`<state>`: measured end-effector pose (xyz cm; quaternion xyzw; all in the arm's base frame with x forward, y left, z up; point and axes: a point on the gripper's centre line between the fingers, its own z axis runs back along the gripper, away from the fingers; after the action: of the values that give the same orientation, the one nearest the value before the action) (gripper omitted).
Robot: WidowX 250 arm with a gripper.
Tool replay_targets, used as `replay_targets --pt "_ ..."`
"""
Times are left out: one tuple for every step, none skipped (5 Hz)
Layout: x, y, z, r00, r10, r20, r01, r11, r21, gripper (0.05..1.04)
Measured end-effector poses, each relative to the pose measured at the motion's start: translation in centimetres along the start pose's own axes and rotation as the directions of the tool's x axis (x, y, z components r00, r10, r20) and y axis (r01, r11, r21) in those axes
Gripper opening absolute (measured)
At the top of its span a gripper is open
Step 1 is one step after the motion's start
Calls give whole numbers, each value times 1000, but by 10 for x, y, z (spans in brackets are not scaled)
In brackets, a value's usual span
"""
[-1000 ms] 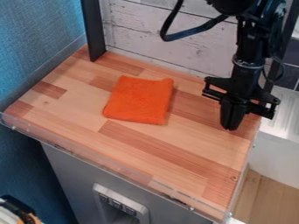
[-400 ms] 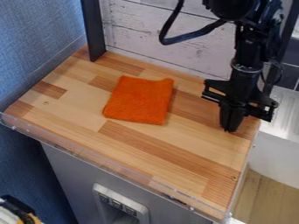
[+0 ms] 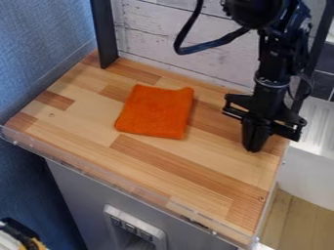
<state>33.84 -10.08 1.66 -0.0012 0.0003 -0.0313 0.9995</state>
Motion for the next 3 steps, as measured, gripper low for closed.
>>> replay_targets --pt "-4 7 -6 1000 3 -4 -3 1000 1 60" --pt "-4 18 -9 1000 6 6 -6 1000 -5 60" --pt "-8 33 -10 1000 14 12 -14 1000 -4 60"
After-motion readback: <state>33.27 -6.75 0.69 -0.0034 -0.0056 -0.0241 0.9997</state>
